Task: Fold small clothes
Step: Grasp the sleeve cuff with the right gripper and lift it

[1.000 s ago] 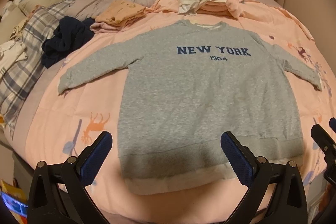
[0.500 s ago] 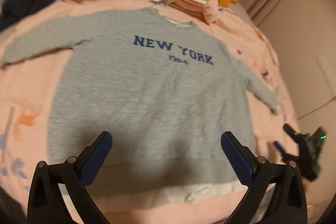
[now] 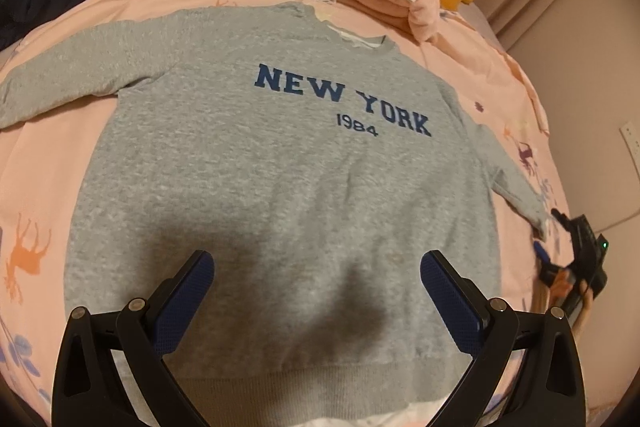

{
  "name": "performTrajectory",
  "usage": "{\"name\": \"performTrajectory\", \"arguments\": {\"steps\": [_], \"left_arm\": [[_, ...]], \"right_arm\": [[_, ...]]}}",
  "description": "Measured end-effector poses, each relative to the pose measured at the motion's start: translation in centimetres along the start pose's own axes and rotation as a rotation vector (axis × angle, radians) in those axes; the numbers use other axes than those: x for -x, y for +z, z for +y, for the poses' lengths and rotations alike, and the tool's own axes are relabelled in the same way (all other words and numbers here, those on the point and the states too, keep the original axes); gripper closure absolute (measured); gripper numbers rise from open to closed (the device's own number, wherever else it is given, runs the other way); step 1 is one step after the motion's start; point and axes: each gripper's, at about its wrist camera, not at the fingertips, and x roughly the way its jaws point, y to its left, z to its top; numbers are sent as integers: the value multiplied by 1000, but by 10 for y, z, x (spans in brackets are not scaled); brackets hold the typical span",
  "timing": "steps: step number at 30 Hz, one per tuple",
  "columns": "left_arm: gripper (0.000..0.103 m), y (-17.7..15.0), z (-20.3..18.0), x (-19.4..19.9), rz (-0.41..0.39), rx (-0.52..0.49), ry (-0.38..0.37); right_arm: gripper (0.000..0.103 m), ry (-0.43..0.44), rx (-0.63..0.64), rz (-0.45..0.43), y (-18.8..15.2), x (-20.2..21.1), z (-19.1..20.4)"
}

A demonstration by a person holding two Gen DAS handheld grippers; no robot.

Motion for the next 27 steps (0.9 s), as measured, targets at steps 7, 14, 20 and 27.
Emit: {"name": "performTrajectory", "arguments": {"steps": [7, 14, 20, 27], "left_arm": [[1, 4, 4, -5, 9, 11, 19], [1, 5, 23, 1, -3, 46, 24], [1, 4, 57, 16, -33, 132, 14], [1, -4, 103, 41, -80, 220, 28]], "right_arm": [[70, -41, -83, -50, 39, -12, -13], [88, -101, 79, -107, 52, 5, 22], [88, -157, 450, -162, 37, 22, 127], [88, -192, 795, -182, -24, 2, 248]]}}
